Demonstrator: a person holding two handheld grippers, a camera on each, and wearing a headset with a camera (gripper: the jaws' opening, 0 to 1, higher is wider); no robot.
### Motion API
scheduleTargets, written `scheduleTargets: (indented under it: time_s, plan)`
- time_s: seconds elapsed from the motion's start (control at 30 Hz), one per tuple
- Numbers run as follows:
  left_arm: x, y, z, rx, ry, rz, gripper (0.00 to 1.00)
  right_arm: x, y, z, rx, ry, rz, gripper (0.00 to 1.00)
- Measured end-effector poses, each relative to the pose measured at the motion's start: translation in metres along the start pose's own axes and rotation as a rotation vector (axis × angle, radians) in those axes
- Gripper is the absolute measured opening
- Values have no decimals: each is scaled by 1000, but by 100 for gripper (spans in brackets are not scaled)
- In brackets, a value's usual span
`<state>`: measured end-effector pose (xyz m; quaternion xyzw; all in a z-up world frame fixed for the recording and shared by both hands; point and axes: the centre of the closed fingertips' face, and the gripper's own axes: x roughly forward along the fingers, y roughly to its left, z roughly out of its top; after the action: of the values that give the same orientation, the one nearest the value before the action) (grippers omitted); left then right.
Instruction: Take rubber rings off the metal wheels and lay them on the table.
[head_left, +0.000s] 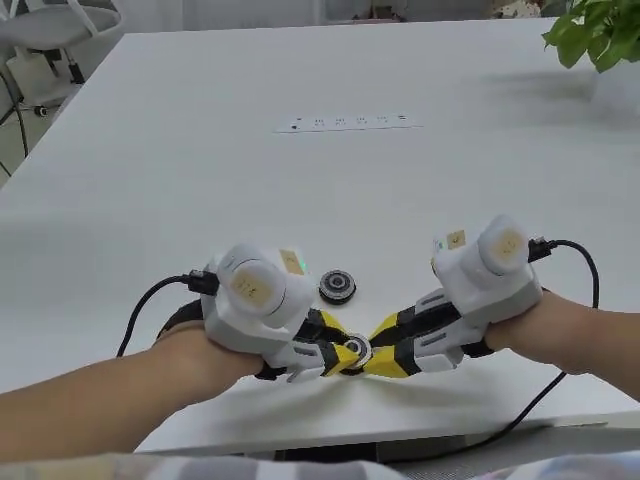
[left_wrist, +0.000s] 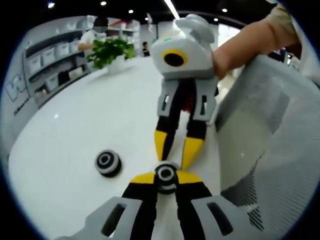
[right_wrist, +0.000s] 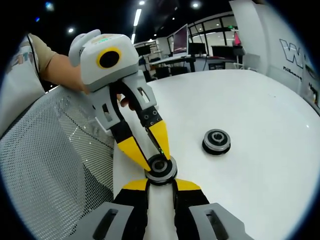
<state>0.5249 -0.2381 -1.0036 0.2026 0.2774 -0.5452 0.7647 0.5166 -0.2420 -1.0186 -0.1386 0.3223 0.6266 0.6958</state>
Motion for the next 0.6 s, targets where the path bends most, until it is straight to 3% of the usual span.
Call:
scheduleTargets:
  time_s: [0.13,0.6]
  plan:
    - [0,0,0,0,0,3,14,-1,1,-5,2,13,-1,6]
    - [0,0,-1,5,2,17,14,-2,1,-6,54,15,1,1]
